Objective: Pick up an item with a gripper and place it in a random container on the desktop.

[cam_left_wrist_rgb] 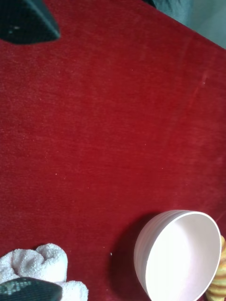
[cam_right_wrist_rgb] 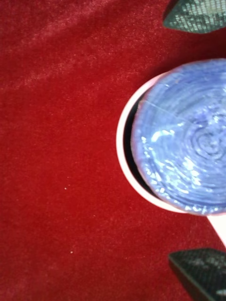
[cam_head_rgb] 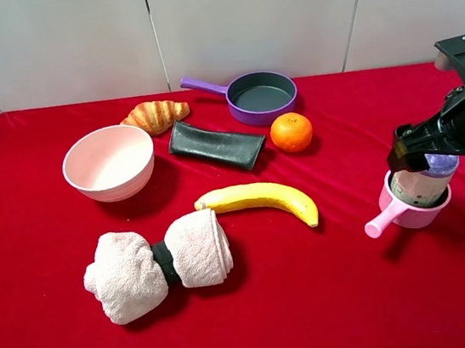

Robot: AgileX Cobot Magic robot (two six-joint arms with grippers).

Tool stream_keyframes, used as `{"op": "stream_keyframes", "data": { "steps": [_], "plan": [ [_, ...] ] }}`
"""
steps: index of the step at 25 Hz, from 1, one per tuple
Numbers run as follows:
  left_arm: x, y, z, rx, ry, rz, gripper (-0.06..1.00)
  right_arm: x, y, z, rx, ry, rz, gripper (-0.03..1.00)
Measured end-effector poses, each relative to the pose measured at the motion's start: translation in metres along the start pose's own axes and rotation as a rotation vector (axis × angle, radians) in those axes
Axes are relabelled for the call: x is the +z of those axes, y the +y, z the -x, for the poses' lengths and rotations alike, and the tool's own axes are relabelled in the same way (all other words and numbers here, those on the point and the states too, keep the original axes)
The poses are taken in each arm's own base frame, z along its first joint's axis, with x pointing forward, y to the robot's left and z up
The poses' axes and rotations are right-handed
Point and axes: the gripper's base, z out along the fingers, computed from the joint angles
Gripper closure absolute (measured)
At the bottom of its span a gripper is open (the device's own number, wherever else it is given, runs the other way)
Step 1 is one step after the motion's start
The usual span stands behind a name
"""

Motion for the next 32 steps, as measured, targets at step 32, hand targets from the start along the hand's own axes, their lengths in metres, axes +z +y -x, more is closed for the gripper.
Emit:
{"op": "stream_keyframes", "data": {
  "steps": [32],
  "plan": [
    [0.0,0.0,0.0,0.0,0.0,0.0,-0.05,-0.123,0.002,-0.061,0.007,-0.023,-0.014,0.28]
  ]
}}
